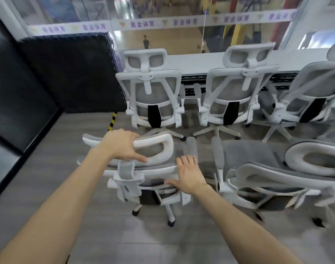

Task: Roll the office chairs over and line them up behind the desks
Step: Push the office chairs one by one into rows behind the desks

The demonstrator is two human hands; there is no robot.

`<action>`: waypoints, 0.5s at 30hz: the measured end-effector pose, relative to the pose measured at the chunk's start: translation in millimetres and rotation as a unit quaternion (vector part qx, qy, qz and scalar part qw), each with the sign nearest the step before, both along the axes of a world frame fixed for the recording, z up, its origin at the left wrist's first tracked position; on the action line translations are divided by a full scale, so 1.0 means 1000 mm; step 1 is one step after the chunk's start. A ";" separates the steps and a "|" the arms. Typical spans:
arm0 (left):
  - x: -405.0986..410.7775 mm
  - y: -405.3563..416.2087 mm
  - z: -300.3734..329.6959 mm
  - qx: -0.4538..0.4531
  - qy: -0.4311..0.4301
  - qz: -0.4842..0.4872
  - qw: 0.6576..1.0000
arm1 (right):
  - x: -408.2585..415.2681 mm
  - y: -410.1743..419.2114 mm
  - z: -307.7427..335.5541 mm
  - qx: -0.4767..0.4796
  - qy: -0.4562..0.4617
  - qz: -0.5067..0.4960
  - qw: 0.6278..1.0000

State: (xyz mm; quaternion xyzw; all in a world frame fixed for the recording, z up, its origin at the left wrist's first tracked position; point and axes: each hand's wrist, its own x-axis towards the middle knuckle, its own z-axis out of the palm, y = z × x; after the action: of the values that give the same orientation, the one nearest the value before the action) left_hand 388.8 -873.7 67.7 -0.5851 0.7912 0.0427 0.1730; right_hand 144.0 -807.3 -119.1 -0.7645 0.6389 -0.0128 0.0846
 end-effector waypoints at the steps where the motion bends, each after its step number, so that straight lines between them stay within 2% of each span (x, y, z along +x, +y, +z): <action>1: 0.006 -0.002 -0.009 -0.041 -0.001 -0.013 0.999 | 0.008 0.002 -0.002 -0.012 0.004 -0.017 1.000; 3: 0.012 -0.004 -0.017 -0.084 0.006 -0.019 0.996 | 0.020 0.005 -0.006 -0.042 0.003 -0.045 0.998; 9: 0.027 0.000 -0.026 -0.102 0.006 -0.020 0.995 | 0.038 0.015 -0.021 -0.085 -0.005 -0.060 0.995; 15: 0.030 -0.003 -0.026 -0.119 0.011 -0.025 0.993 | 0.039 0.005 -0.021 -0.082 -0.018 -0.055 0.995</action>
State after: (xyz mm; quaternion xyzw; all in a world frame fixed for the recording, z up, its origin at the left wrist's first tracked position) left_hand 418.3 -877.0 41.4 -0.5812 0.8067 -0.0499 0.0949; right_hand 182.5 -802.5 -140.5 -0.7321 0.6753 -0.0833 0.0318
